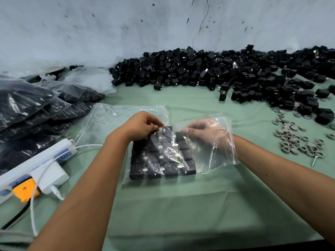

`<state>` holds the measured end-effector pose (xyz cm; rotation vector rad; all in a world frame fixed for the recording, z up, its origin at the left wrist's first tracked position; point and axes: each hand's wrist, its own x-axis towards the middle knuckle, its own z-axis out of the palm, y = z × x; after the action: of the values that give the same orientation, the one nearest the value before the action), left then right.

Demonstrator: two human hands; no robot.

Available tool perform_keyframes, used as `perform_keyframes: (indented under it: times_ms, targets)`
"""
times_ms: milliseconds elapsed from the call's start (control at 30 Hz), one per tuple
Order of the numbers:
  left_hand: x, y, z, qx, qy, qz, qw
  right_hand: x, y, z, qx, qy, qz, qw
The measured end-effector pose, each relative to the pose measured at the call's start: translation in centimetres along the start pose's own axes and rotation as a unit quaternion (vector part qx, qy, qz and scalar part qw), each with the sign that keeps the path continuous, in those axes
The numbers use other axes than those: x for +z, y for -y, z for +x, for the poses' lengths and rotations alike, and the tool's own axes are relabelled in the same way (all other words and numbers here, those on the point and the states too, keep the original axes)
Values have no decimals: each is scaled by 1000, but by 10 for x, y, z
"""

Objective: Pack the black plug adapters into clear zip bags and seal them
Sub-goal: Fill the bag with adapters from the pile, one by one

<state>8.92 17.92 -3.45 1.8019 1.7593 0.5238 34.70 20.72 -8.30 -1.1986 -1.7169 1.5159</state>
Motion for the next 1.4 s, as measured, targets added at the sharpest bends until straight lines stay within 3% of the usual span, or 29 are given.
perform_keyframes:
  times_ms: [233, 367, 433, 533, 633, 767, 867, 967, 1067, 1133, 1233, 1400]
  targets:
    - [1, -1, 0, -1, -6, 6, 1000, 1, 2, -3, -2, 21, 7, 1000]
    - [23, -20, -3, 19, -140, 103, 985, 4, -2, 2, 13, -27, 46, 998]
    - [46, -43, -10, 58, -183, 103, 976, 6, -1, 4, 25, -34, 50, 998]
    - [80, -70, -19, 110, -147, 119, 976, 0, 9, 8, -19, 13, 21, 1000]
    - [98, -72, -21, 61, -81, 166, 981, -16, 17, -4, -40, 96, 40, 994]
    - [108, -66, -20, 36, -52, 246, 967, -57, 6, -24, 44, 191, 100, 976]
    - [111, -66, -18, 33, -48, 263, 963, -94, 7, -36, 90, 160, 87, 979]
    - [111, -65, -18, 36, -50, 268, 961, -110, 11, -26, 101, -42, -11, 994]
    - [111, -66, -18, 37, -48, 276, 959, -117, 12, 3, 78, -295, -110, 946]
    - [111, -67, -18, 38, -46, 279, 958, -125, 13, 23, 28, -345, -272, 898]
    - [112, -66, -18, 38, -45, 281, 958, -135, 15, 47, -8, -245, -509, 825]
    - [111, -65, -16, 38, -53, 289, 955, -138, 15, 73, -9, -99, -646, 757]
